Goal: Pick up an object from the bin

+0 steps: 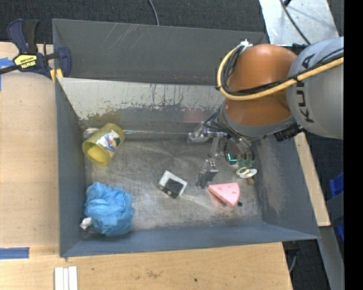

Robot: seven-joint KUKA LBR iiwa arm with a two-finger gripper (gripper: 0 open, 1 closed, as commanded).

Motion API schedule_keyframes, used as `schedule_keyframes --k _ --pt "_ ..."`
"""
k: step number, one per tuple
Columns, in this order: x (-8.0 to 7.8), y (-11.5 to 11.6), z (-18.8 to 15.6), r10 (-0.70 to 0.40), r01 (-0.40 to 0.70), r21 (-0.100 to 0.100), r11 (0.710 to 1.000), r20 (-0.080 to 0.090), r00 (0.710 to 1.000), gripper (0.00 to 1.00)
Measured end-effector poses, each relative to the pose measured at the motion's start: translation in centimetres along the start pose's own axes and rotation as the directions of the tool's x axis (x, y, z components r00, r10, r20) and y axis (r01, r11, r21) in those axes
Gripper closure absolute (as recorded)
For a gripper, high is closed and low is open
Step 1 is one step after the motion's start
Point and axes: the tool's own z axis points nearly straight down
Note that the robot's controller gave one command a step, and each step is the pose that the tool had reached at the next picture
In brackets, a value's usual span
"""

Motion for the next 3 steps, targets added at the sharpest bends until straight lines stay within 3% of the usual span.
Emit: schedule_keyframes --k 2,3 --pt "-0.1 -0.1 -0.4 -0.003 0.003 -0.001 1.000 0.007 1.000 0.00" --pt "-0.8 2.7 4.2 -0.061 0.061 0.002 0.998 0.016 0.998 0.00"
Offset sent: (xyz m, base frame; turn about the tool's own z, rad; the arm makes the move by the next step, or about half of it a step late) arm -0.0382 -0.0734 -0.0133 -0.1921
